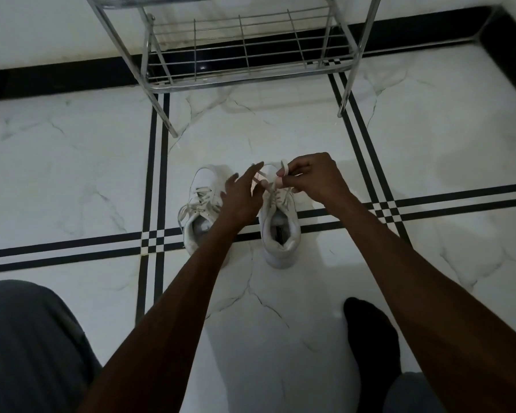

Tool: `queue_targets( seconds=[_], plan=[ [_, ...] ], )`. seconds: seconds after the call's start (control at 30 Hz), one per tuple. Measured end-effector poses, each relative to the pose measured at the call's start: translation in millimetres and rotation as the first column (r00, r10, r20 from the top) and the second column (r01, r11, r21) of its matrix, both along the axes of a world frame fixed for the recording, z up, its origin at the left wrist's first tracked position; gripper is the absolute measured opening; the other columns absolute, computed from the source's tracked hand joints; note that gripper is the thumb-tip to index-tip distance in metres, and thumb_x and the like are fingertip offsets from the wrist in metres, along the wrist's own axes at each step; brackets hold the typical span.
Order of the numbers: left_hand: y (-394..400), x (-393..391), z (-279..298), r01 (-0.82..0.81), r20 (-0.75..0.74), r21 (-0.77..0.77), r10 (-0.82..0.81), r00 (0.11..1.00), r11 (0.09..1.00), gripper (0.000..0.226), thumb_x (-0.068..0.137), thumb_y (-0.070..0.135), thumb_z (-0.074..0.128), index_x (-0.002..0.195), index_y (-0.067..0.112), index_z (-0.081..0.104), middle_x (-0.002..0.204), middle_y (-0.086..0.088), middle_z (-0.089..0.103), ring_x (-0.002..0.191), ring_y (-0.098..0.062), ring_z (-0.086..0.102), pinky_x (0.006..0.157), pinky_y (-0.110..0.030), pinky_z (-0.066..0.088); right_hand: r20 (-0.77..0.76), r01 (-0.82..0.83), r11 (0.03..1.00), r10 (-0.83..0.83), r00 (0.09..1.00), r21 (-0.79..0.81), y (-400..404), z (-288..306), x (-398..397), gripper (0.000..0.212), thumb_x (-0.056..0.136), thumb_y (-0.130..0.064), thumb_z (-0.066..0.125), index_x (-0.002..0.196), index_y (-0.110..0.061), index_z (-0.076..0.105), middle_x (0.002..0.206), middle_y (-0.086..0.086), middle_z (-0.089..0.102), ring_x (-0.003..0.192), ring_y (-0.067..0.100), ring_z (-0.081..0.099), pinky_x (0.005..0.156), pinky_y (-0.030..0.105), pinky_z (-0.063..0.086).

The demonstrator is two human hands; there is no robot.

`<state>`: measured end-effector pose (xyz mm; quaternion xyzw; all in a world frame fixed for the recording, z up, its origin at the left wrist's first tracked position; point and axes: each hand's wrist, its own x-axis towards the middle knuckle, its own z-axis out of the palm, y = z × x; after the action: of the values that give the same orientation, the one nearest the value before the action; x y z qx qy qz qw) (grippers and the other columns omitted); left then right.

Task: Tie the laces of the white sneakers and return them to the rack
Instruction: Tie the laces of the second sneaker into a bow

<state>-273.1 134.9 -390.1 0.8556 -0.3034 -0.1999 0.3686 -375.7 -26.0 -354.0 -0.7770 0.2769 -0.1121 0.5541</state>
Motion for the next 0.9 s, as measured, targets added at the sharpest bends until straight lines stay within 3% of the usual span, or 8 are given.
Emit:
queue_targets(
  seconds=[0.17, 0.3, 0.37, 0.47, 0.53, 0.6, 0.73, 0.9],
  plan=[
    [10.0, 8.4, 9.0, -0.162, 0.250, 0.087, 0.136, 0.959, 0.983, 0.023, 0.097, 0.040, 0.061, 0.106, 0.021, 0.071, 0.124, -0.010, 0.056, 0.126, -0.035, 0.041, 0.102, -0.050, 0.039, -0.006, 0.040, 0.989, -0.040, 0.999, 0.139, 4.1, -1.2, -2.3, 0.018, 0.075, -0.009, 0.085, 0.091, -0.004, 0.079, 0.086, 0.013, 0.079, 0.081, 0.023, 0.078, 0.067, 0.029, 0.062],
    [25.9, 15.7, 19.8, -0.254, 0.041, -0.050, 0.256, 0.966, 0.966, 0.034, 0.102, 0.039, 0.054, 0.097, 0.012, 0.073, 0.131, -0.013, 0.047, 0.131, -0.032, 0.033, 0.104, -0.046, 0.036, -0.070, 0.087, 0.965, -0.072, 0.995, 0.247, 3.6, -2.7, -5.4, 0.019, 0.078, -0.013, 0.083, 0.093, -0.003, 0.077, 0.089, 0.014, 0.080, 0.084, 0.022, 0.079, 0.063, 0.024, 0.057],
    [33.7, 19.0, 19.6, -0.257, 0.067, 0.003, 0.257, 0.964, 0.966, 0.032, 0.099, 0.040, 0.057, 0.095, 0.014, 0.074, 0.132, -0.011, 0.048, 0.133, -0.034, 0.033, 0.105, -0.050, 0.037, -0.128, 0.124, 0.956, -0.092, 0.987, 0.265, 3.0, -7.7, -5.1, 0.021, 0.079, -0.016, 0.084, 0.093, -0.002, 0.076, 0.090, 0.013, 0.080, 0.083, 0.020, 0.079, 0.063, 0.025, 0.058],
    [50.1, 25.7, 13.9, -0.343, 0.269, 0.191, 0.287, 0.919, 0.920, 0.028, 0.096, 0.033, 0.059, 0.108, 0.011, 0.070, 0.136, -0.013, 0.050, 0.136, -0.040, 0.034, 0.110, -0.060, 0.034, -0.335, 0.323, 0.937, -0.265, 0.904, 0.131, -11.5, -22.9, -14.2, 0.025, 0.071, -0.015, 0.086, 0.088, 0.000, 0.076, 0.084, 0.012, 0.079, 0.077, 0.020, 0.077, 0.066, 0.030, 0.062],
    [64.8, 29.2, 7.3, -0.443, 0.400, 0.344, 0.297, 0.867, 0.828, 0.028, 0.091, 0.024, 0.061, 0.112, 0.008, 0.068, 0.136, -0.014, 0.050, 0.136, -0.042, 0.034, 0.113, -0.063, 0.029, -0.506, 0.411, 0.911, -0.360, 0.784, -0.012, -19.3, -33.0, -32.1, 0.025, 0.066, -0.016, 0.085, 0.077, 0.002, 0.071, 0.065, 0.007, 0.075, 0.056, 0.009, 0.073, 0.050, 0.019, 0.056],
    [71.4, 24.9, 2.7, -0.477, 0.455, 0.413, 0.278, 0.846, 0.776, 0.026, 0.085, 0.016, 0.062, 0.108, 0.008, 0.068, 0.132, -0.014, 0.051, 0.134, -0.043, 0.035, 0.113, -0.065, 0.026, -0.522, 0.380, 0.924, -0.342, 0.781, -0.036, -18.6, -44.0, -41.7, 0.021, 0.067, -0.013, 0.083, 0.068, 0.001, 0.067, 0.057, 0.007, 0.072, 0.043, 0.005, 0.066, 0.044, 0.016, 0.052],
    [57.8, 10.8, -3.1, -0.466, 0.562, 0.297, 0.243, 0.791, 0.833, 0.022, 0.089, 0.013, 0.062, 0.110, 0.009, 0.065, 0.134, -0.014, 0.054, 0.135, -0.043, 0.039, 0.116, -0.067, 0.021, -0.419, 0.313, 0.950, -0.281, 0.863, 0.007, -13.6, -46.7, -32.3, 0.042, 0.071, -0.023, 0.087, 0.101, -0.001, 0.068, 0.097, 0.017, 0.077, 0.086, 0.026, 0.076, 0.082, 0.044, 0.063],
    [26.2, -6.7, 1.8, -0.235, 0.541, 0.136, 0.126, 0.832, 0.962, 0.028, 0.094, 0.012, 0.062, 0.121, 0.016, 0.067, 0.132, -0.009, 0.064, 0.133, -0.035, 0.046, 0.109, -0.049, 0.038, -0.208, 0.131, 0.954, -0.190, 0.959, -0.269, -12.9, -43.7, -35.3, 0.064, 0.070, -0.018, 0.090, 0.123, -0.010, 0.054, 0.123, 0.015, 0.054, 0.104, 0.026, 0.058, 0.090, 0.039, 0.052]
  ],
)
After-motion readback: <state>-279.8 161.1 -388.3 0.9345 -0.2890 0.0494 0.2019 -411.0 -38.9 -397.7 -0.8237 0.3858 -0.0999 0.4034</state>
